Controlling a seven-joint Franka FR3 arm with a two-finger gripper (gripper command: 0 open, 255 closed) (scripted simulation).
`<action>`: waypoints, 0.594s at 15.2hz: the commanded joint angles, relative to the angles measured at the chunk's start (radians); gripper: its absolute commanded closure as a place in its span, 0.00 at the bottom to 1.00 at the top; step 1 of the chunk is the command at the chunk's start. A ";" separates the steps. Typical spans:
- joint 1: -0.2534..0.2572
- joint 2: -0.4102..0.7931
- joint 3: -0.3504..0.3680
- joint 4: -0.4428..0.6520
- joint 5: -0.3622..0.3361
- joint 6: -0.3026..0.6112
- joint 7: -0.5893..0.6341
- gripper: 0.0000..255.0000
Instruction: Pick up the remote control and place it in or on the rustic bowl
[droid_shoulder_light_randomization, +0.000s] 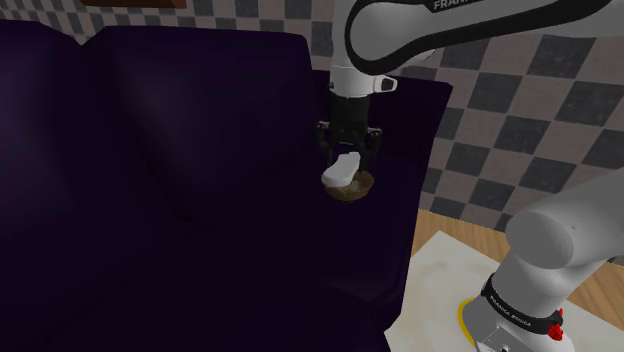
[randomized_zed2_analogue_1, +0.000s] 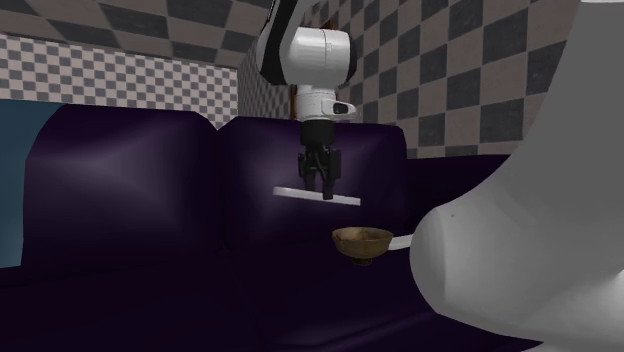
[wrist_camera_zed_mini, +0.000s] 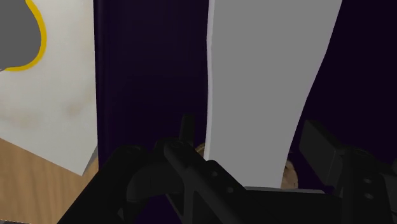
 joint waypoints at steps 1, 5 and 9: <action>-0.021 0.013 -0.031 0.003 -0.022 0.002 -0.042 1.00; -0.068 0.056 -0.087 0.021 -0.069 0.013 -0.121 1.00; -0.117 0.114 -0.136 0.057 -0.118 0.024 -0.192 1.00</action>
